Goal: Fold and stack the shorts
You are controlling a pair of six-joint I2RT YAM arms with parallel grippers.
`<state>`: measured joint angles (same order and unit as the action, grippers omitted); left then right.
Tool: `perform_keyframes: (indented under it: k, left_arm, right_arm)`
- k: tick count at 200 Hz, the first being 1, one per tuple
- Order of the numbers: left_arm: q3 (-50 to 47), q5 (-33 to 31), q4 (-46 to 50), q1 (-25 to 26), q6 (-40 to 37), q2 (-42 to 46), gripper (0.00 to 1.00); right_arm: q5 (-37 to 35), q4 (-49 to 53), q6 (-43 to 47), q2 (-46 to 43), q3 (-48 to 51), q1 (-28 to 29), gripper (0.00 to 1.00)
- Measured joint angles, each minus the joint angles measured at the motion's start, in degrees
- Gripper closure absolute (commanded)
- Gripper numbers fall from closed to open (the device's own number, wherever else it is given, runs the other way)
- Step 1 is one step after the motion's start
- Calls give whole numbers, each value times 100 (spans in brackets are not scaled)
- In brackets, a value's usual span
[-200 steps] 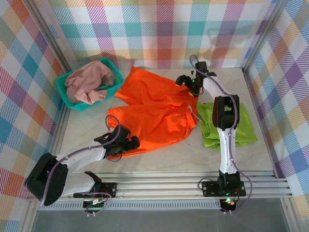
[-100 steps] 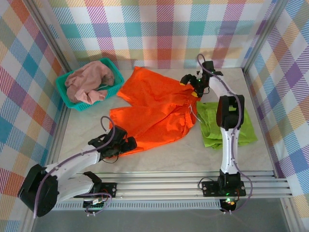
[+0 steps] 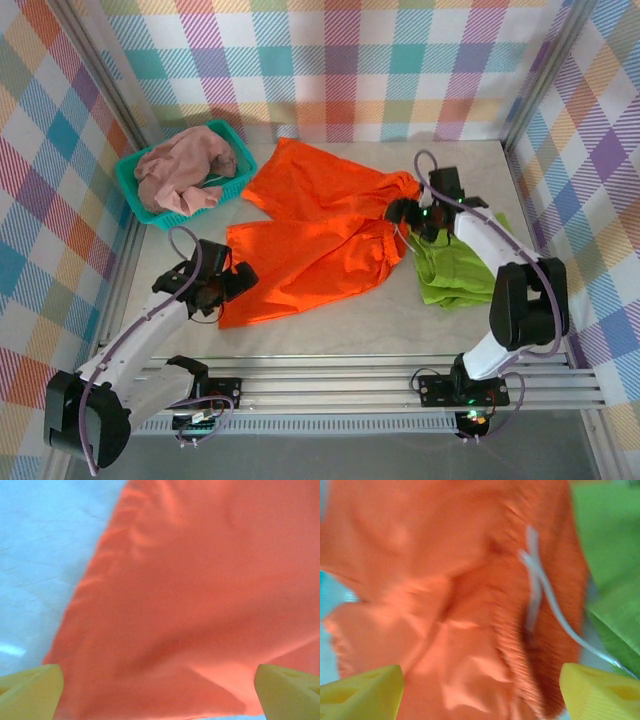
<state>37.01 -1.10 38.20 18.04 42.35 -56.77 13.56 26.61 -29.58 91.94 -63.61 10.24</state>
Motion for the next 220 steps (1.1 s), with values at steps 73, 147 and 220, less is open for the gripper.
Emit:
perform_keyframes:
  k: [73, 147, 220]
  left_arm:
    - [-632, -33, 590, -59, 579, 398, 14]
    - [-885, -216, 820, -63, 933, 522, 29]
    - [-1062, -87, 463, -63, 1106, 334, 57]
  right_arm:
    - [-46, -490, -103, 603, 597, 31, 49]
    - [127, -780, -304, 739, 599, 74, 83]
    - [205, -780, -313, 739, 599, 74, 90]
